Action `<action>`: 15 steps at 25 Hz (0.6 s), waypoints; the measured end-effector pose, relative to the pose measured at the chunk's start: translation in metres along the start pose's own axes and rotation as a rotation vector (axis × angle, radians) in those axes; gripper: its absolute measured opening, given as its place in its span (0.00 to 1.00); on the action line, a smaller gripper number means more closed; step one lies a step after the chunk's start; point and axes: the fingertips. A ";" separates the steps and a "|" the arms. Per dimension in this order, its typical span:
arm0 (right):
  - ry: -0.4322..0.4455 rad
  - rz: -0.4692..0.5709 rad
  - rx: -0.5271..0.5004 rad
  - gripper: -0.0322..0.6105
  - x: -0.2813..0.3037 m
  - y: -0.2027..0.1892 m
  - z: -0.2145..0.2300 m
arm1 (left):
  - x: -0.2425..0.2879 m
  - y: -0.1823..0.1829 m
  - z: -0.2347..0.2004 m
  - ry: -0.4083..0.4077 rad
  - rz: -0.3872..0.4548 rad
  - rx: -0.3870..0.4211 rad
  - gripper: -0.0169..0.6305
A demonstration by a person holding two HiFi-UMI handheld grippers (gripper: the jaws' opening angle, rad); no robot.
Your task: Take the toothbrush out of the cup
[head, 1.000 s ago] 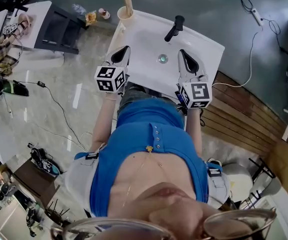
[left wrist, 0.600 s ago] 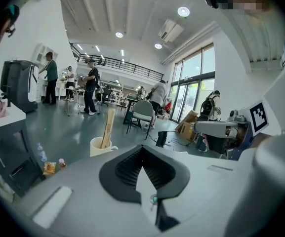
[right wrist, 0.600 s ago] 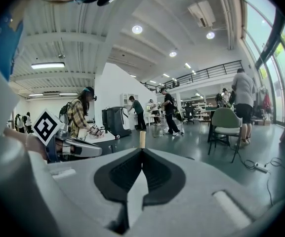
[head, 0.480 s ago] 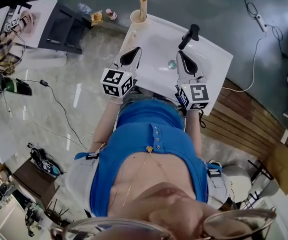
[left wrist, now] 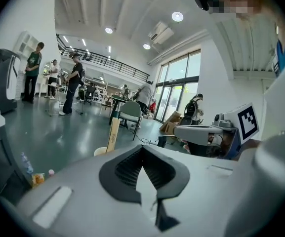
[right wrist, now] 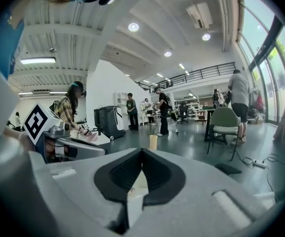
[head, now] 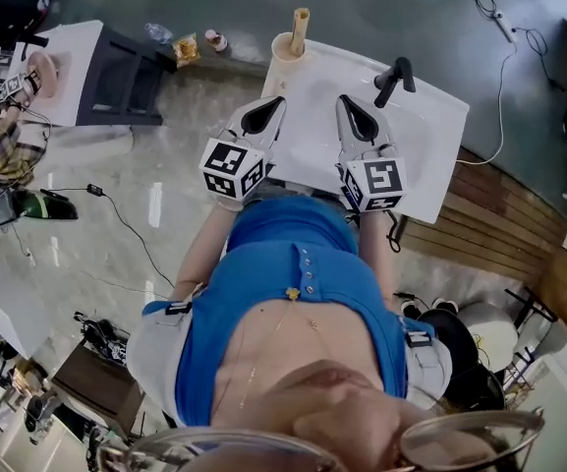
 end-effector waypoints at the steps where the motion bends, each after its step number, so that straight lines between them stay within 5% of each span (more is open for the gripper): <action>1: -0.007 0.001 0.000 0.05 0.003 0.001 -0.005 | -0.001 0.001 -0.003 -0.013 -0.002 0.004 0.03; 15: -0.086 0.005 -0.003 0.05 0.039 0.004 -0.055 | -0.026 0.015 -0.032 -0.129 0.003 0.064 0.03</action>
Point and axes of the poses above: the fingertips, and each gripper's own axes: x forward along the fingers, z to its right, y out of its top, and after that the axes turned 14 degrees about -y, right-handed
